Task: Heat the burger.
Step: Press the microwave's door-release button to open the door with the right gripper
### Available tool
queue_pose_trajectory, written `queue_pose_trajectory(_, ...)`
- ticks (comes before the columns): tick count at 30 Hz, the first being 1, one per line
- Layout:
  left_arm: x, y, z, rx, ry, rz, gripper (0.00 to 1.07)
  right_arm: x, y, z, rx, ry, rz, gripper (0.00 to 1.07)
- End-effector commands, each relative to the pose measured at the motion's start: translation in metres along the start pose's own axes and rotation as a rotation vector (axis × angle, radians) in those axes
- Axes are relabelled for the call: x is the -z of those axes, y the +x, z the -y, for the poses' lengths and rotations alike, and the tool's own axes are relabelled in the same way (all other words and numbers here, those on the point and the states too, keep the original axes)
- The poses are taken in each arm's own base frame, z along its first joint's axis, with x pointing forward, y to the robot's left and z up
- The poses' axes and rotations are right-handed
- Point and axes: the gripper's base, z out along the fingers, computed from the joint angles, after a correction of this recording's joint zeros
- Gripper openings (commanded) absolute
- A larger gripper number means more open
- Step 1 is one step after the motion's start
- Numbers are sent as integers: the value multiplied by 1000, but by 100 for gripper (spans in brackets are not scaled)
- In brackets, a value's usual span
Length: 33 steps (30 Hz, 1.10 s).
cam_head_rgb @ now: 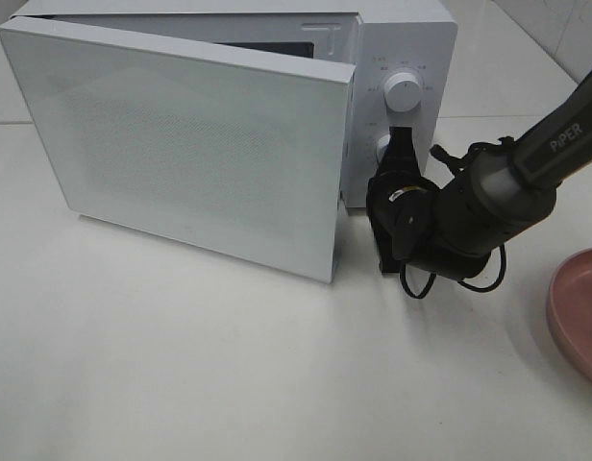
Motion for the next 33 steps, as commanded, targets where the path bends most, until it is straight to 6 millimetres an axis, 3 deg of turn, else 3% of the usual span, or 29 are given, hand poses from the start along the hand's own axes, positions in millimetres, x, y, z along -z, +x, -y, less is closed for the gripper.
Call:
queue_pose_trajectory(1,3,1,0,-2,1,19,98,-4,-6,-78,-14,-516,77,0)
queue_pose_trajectory(15,3,1,0,-2,1,19,98,-4,-4,-77,18,-517,60,0)
queue_pose_trajectory(23,3,1,0,-2,1,19,98,10,-12,-71,11,-483,53,0)
queue_pose_trajectory(33,3,1,0,-2,1,19,98,37,-3,-28,27,-249,-56,0)
